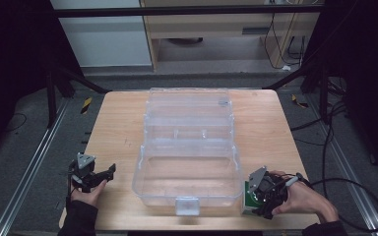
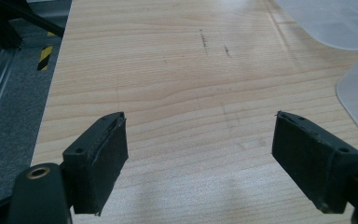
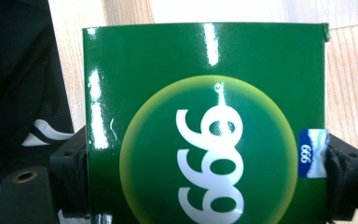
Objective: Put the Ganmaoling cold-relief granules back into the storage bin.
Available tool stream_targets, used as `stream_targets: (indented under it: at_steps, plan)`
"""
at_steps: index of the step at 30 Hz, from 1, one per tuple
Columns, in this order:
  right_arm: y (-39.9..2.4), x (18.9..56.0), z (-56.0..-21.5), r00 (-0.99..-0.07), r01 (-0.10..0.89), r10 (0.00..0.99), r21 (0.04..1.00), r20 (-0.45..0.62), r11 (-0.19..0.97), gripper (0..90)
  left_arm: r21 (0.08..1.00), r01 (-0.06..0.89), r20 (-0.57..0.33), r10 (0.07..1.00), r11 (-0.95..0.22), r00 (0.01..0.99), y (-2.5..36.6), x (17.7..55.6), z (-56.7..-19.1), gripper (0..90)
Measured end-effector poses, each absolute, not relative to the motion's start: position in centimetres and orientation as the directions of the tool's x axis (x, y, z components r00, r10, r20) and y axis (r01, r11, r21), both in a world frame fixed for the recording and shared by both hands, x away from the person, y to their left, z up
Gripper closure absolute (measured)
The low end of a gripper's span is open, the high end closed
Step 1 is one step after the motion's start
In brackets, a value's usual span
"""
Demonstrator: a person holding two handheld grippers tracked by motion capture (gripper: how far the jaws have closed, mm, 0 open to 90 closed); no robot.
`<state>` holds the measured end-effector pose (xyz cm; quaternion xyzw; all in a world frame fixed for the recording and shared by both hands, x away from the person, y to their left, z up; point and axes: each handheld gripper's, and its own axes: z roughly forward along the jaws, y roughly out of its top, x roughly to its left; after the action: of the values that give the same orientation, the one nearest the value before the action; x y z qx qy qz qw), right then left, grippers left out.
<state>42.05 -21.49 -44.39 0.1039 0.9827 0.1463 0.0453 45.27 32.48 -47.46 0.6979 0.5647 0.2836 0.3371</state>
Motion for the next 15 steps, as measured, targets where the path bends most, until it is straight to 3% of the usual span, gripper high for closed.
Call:
stream_targets:
  at_steps: [15]
  plan:
    - [-23.1, 41.5, -42.8, -0.965, 0.22, 0.255, 0.335, -0.064, 0.916, 16.3, 0.792, 0.596, 0.018, 0.98, -0.135, 0.198, 32.5, 45.3, -47.4, 17.7]
